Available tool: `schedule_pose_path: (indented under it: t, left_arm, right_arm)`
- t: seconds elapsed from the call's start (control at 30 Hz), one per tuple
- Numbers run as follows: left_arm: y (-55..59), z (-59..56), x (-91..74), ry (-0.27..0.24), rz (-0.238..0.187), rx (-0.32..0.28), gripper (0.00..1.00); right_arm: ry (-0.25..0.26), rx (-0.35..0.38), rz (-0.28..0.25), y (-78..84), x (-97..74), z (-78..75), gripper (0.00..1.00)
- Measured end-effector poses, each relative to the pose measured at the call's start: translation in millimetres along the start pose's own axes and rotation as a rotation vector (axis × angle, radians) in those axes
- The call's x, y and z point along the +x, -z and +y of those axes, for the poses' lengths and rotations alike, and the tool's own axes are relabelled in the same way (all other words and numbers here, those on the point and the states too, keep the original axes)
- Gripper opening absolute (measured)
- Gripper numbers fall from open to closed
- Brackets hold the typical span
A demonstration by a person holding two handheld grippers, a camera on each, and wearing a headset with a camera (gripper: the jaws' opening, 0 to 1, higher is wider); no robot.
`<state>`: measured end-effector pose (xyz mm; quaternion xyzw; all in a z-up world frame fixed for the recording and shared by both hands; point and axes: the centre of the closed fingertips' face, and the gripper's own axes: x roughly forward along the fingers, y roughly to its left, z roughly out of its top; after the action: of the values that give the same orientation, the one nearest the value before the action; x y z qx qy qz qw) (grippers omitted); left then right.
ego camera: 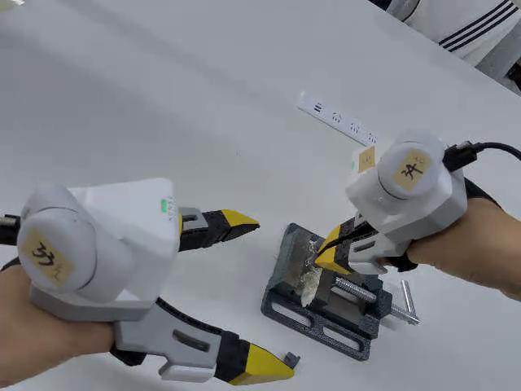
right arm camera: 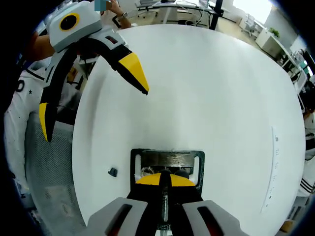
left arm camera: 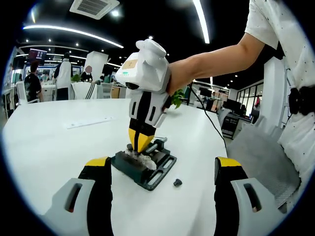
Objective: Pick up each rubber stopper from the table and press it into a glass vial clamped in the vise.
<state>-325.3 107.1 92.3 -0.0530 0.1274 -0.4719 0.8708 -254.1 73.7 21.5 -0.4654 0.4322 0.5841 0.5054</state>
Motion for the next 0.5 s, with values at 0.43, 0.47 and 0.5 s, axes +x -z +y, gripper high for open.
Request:
schedule_pose_path:
  t: [0.43,0.47,0.5]
  left_arm:
    - [-2.8,0.9,-4.3,-0.005,0.012,0.014,0.85]
    - [-3.7,0.8,-4.9,-0.007,0.012,0.016,0.85]
    - [-4.2,0.7,-5.2,-0.008,0.012,0.017,0.85]
  right_arm:
    - [0.077,-0.082,0.003,-0.5,-1.8,1.5,0.0]
    - [0.079,-0.085,-0.007,-0.1,-2.5,1.1,0.0]
    - [0.079,-0.079,-0.016,0.2,-3.0,0.2,0.0]
